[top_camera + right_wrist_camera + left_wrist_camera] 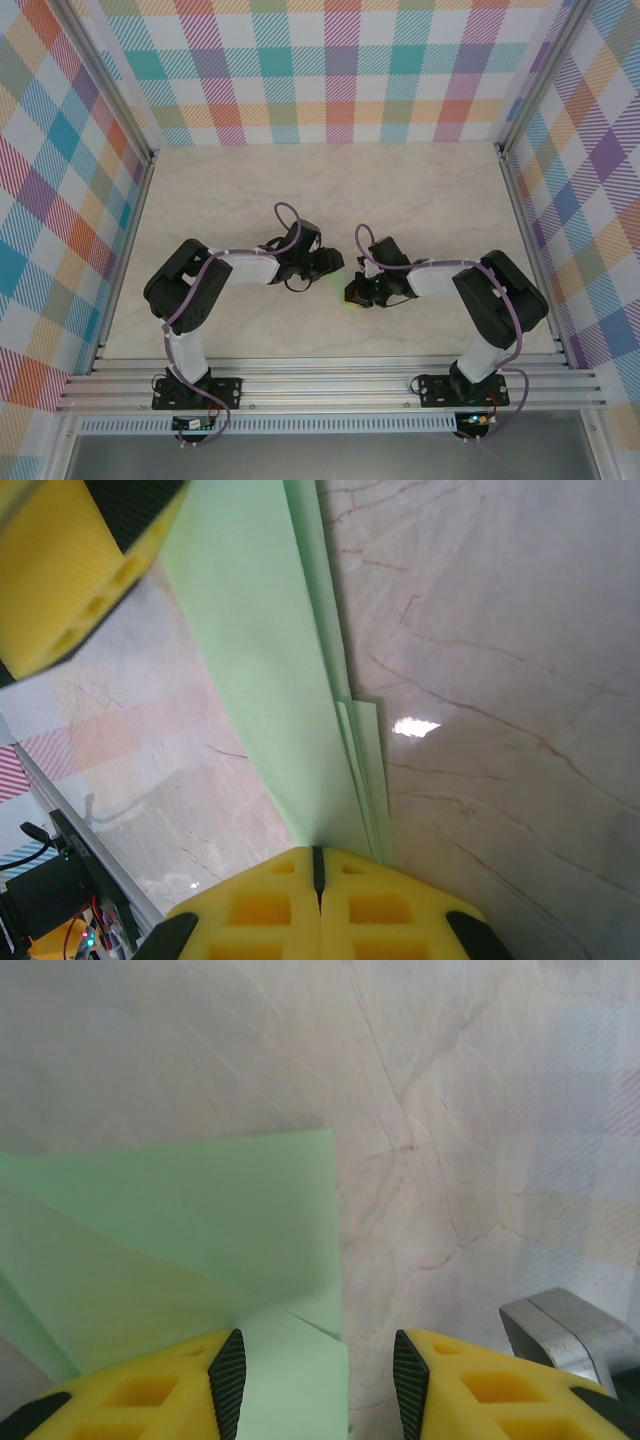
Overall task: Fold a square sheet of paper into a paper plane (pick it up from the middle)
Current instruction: Fold the wing for the fifth time at the center of the table.
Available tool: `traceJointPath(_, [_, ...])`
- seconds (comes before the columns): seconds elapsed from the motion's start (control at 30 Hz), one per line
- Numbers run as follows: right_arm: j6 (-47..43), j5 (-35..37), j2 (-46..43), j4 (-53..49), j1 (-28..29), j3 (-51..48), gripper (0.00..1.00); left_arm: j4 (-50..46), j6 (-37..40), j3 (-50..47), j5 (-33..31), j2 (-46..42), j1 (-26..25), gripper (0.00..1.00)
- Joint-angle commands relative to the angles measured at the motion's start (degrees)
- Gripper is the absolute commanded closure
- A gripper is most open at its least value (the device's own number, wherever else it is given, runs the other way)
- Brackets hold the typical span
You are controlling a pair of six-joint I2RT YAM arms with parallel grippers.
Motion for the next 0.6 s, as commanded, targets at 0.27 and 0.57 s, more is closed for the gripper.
traceJointPath(0.27, [-1.3,5.5,4.8,-9.1,0.5,-2.9,1.0,-5.4,5.5,3.7,-0.8,3.9,6.7,0.54])
traceJointPath(0.57, [-1.2,5.2,4.9,-9.1,0.5,-2.7,1.0,-7.1,7.0,4.4,0.0,3.7,10.1,0.54])
